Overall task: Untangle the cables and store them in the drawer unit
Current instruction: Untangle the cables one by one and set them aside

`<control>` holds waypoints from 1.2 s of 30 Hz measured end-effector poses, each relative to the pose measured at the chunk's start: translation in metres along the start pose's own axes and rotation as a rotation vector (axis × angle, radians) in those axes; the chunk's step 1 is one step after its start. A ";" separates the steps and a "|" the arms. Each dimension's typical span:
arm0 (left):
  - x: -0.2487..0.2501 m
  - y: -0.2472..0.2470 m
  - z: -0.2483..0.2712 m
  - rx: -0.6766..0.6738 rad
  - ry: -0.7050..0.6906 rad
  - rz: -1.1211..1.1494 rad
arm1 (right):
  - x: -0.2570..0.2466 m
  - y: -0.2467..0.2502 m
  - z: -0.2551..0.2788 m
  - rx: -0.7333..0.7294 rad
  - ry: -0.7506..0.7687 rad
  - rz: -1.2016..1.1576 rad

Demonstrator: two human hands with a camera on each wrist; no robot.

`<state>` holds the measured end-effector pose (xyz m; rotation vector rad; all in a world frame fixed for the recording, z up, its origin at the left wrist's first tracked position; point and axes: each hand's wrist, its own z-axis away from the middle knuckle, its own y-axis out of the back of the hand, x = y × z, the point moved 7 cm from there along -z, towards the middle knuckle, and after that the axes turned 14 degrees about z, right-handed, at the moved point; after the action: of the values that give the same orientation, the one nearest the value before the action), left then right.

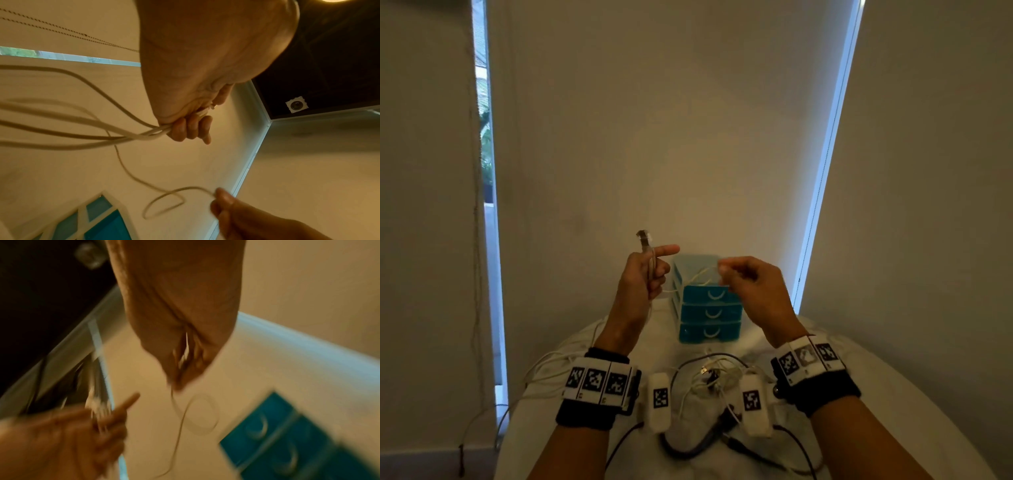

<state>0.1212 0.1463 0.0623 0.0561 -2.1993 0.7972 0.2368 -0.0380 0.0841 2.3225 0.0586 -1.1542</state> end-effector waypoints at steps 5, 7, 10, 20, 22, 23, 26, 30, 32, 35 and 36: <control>-0.017 -0.001 -0.004 -0.007 0.037 -0.201 | 0.005 -0.027 0.013 -0.398 0.154 0.638; -0.027 0.001 -0.006 -0.014 0.072 -0.258 | 0.004 -0.015 0.010 -0.228 0.156 0.614; -0.034 -0.006 0.001 -0.063 0.108 -0.291 | -0.003 0.000 0.005 0.026 0.211 0.569; -0.042 0.003 0.014 -0.113 0.129 -0.750 | -0.025 0.024 0.007 0.130 0.273 0.249; -0.044 0.009 0.012 -0.069 0.127 -0.727 | -0.026 0.026 0.007 0.070 0.233 0.166; -0.046 0.010 0.011 -0.060 0.112 -0.717 | -0.026 0.027 0.008 0.054 0.214 0.094; -0.041 0.014 0.004 0.020 0.052 -0.723 | -0.023 0.032 0.009 0.047 0.146 -0.088; -0.018 0.025 -0.004 0.164 -0.027 -0.795 | -0.010 0.033 0.007 0.054 0.066 -0.212; -0.008 0.029 -0.009 0.180 -0.048 -0.827 | -0.003 0.030 0.008 0.044 0.022 -0.276; 0.000 0.040 -0.018 0.211 -0.021 -0.942 | -0.001 0.025 0.008 0.034 0.017 -0.284; 0.002 0.047 -0.022 0.236 -0.021 -0.997 | -0.003 0.026 0.008 0.041 0.022 -0.301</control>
<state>0.1210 0.1964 0.0500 1.1694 -1.7389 0.4513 0.2366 -0.0633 0.0941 2.4204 0.4088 -1.2820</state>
